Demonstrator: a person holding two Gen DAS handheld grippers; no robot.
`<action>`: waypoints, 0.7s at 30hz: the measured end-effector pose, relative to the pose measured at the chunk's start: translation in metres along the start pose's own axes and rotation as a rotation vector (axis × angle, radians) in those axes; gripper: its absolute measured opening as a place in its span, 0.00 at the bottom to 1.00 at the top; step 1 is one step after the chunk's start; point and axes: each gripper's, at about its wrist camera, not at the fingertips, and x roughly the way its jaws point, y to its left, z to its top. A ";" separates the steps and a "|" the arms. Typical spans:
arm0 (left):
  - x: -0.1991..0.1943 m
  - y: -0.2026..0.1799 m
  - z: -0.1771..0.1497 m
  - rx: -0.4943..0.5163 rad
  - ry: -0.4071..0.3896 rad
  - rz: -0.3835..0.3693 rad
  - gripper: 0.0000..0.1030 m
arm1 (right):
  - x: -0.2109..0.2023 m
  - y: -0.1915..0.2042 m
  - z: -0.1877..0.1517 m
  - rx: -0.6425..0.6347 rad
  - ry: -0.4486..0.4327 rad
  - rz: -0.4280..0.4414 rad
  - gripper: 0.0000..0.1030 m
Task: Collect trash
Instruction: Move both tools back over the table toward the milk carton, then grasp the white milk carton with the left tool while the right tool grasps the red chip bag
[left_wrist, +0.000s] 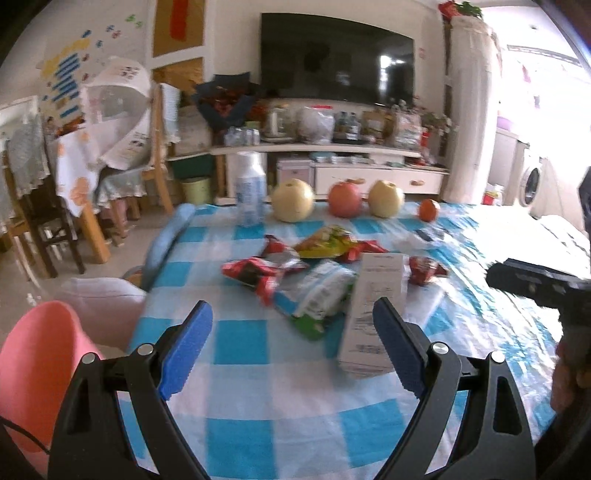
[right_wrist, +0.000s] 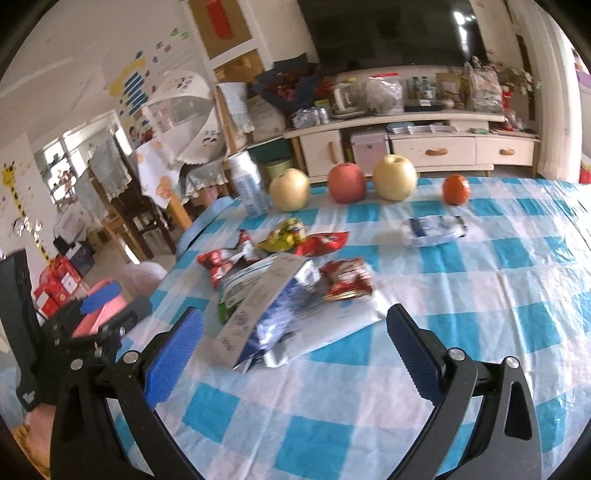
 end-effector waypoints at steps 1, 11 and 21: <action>0.003 -0.005 0.000 0.007 0.007 -0.020 0.87 | 0.001 -0.006 0.002 0.017 0.004 0.007 0.95; 0.054 -0.040 0.001 0.023 0.143 -0.156 0.87 | 0.034 -0.066 0.021 0.241 0.122 0.177 0.95; 0.099 -0.052 0.003 0.005 0.241 -0.173 0.87 | 0.067 -0.077 0.027 0.281 0.184 0.252 0.92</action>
